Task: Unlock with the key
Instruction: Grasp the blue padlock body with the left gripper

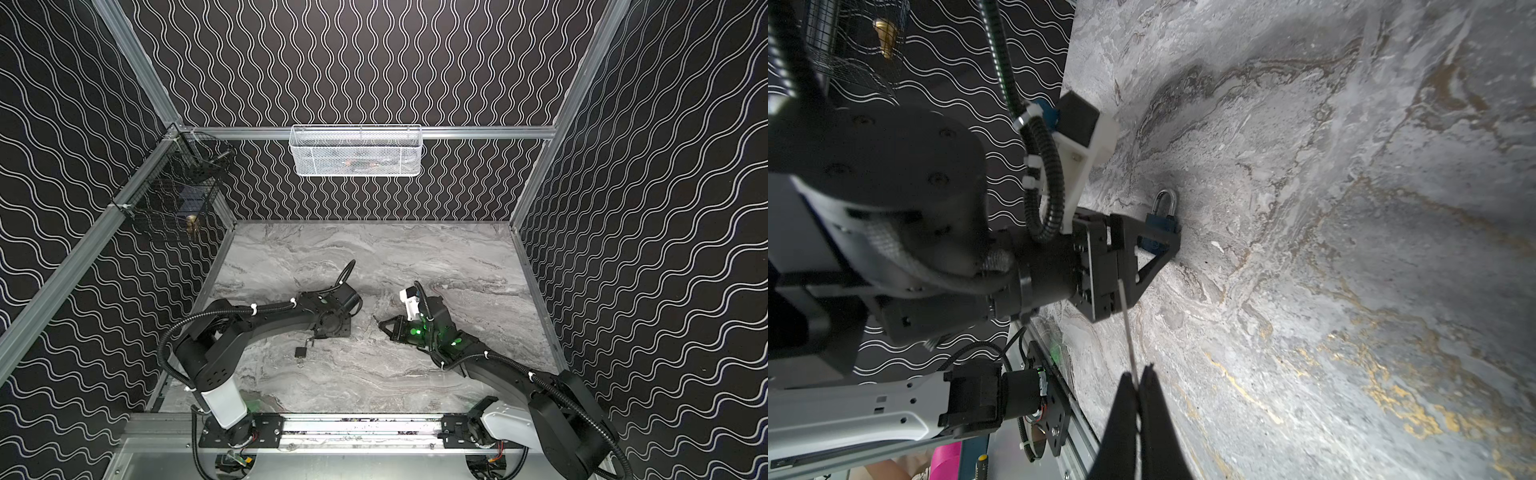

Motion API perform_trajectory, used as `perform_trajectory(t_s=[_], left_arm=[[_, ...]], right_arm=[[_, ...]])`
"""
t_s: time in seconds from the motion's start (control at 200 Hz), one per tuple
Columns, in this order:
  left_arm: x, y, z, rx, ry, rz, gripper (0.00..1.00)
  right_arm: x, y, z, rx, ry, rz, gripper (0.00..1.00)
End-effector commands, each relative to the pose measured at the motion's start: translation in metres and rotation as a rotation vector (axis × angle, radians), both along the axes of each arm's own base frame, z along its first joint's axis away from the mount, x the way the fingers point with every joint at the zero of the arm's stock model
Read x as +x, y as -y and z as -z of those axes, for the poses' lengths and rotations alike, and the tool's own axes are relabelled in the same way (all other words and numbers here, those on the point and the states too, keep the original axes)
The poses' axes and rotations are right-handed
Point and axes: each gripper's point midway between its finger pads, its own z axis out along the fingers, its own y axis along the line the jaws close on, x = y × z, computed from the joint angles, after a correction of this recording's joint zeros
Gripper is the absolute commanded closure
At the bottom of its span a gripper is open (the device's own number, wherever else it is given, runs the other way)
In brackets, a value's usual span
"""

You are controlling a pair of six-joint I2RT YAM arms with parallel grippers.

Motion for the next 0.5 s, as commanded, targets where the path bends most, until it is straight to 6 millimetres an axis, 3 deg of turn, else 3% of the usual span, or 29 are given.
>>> perform_trajectory(t_s=[0.0, 0.495], left_arm=[[-0.0207, -0.0087, 0.0106, 0.015, -0.094, -0.023, 0.5], [-0.0123, -0.003, 0.018, 0.027, -0.09, -0.019, 0.52]], right_arm=[[0.0042, -0.0047, -0.0095, 0.028, 0.031, -0.007, 1.0], [0.0029, -0.001, -0.0072, 0.025, 0.034, 0.007, 1.0]])
